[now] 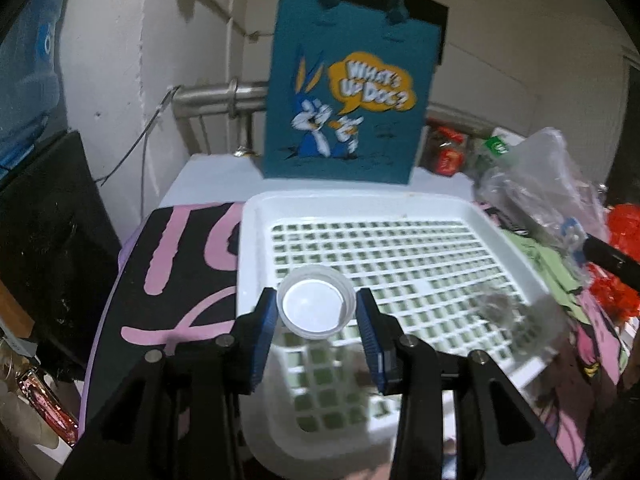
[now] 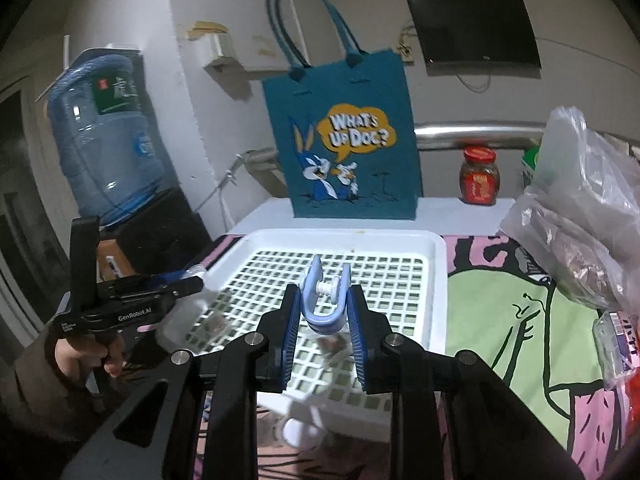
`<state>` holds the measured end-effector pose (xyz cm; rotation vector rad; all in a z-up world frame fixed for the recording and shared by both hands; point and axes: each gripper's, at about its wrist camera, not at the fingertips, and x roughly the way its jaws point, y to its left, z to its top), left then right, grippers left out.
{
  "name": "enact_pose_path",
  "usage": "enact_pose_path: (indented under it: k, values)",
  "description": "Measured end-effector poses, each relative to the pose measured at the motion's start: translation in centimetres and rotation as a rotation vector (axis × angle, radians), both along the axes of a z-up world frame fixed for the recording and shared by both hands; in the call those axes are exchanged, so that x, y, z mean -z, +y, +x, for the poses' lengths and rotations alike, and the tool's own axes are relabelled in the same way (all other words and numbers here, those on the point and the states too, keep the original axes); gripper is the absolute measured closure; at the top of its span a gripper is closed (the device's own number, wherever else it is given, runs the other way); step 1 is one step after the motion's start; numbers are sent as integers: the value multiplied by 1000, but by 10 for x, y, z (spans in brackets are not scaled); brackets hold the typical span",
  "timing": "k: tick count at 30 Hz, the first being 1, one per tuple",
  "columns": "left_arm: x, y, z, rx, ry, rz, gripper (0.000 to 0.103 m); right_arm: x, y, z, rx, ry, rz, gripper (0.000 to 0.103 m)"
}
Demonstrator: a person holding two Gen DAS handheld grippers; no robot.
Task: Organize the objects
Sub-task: 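Carry the clip and lid cup onto the tray and open both tools, then lift both tools away from the tray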
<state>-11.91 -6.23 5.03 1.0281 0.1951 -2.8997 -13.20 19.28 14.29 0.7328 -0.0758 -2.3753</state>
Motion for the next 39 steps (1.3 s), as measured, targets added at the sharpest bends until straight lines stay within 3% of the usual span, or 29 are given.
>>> enact_pose_path:
  k: [8, 15, 22, 24, 28, 30, 39]
  values:
    - [24, 3, -19, -1, -65, 12, 64, 32, -7, -32, 35, -81, 59, 80]
    - [25, 4, -22, -11, -57, 28, 64, 63, -24, -42, 15, -137, 150, 80]
    - [27, 2, -24, -12, -57, 59, 63, 68, -21, -43, 26, -144, 145, 79]
    - [26, 2, -23, -10, -55, 59, 62, 66, -20, -41, 38, -134, 144, 74]
    - [15, 3, -15, 2, -15, 69, 29, 58, -18, -33, 48, -100, 123, 51]
    - [4, 3, -6, 12, 20, 90, 29, 49, -12, -26, 63, -76, 97, 39]
    - [-26, 13, 33, 47, 100, 54, 27, 1, 14, 25, 93, 68, -34, 22]
